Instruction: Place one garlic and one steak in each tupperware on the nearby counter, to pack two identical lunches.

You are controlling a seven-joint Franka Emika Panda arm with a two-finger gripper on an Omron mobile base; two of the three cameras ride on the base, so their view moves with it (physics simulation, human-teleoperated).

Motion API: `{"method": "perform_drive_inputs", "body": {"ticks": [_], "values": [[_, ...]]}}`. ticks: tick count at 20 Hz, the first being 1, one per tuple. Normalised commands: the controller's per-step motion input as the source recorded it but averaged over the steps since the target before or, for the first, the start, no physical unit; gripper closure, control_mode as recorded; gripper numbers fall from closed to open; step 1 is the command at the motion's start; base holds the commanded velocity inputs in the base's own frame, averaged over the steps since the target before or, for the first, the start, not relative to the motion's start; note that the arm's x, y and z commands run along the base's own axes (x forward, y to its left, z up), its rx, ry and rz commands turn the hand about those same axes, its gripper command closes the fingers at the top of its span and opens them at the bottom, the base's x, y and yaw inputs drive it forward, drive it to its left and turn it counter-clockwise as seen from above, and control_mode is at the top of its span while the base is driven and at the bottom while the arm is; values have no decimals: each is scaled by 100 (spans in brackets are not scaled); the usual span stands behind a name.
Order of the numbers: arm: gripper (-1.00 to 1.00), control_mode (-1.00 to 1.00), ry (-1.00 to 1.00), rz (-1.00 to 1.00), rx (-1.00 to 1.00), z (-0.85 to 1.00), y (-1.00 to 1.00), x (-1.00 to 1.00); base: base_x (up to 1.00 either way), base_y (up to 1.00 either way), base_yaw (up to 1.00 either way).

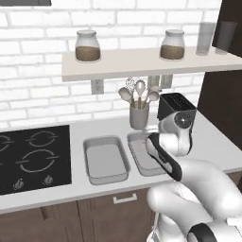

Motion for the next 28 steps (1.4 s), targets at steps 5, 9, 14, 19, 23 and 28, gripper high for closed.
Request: {"method": "perform_drive_inputs", "body": {"ticks": [5, 9, 14, 19, 23, 28], "values": [[-100, -100, 16, -2, 0, 44, 0, -100, 0, 0, 0], [-100, -100, 1, 1, 0, 16, 1, -100, 0, 0, 0], [-100, -100, 0, 13, -1, 2, 24, -100, 0, 0, 0], [-100, 100, 0, 9, -3, -14, 25, -80, -20, 5, 2], [-100, 100, 0, 0, 0, 0, 0, 0, -100, 7, 2], [-100, 100, 0, 0, 0, 0, 0, 0, -100, -58, -14]]}}
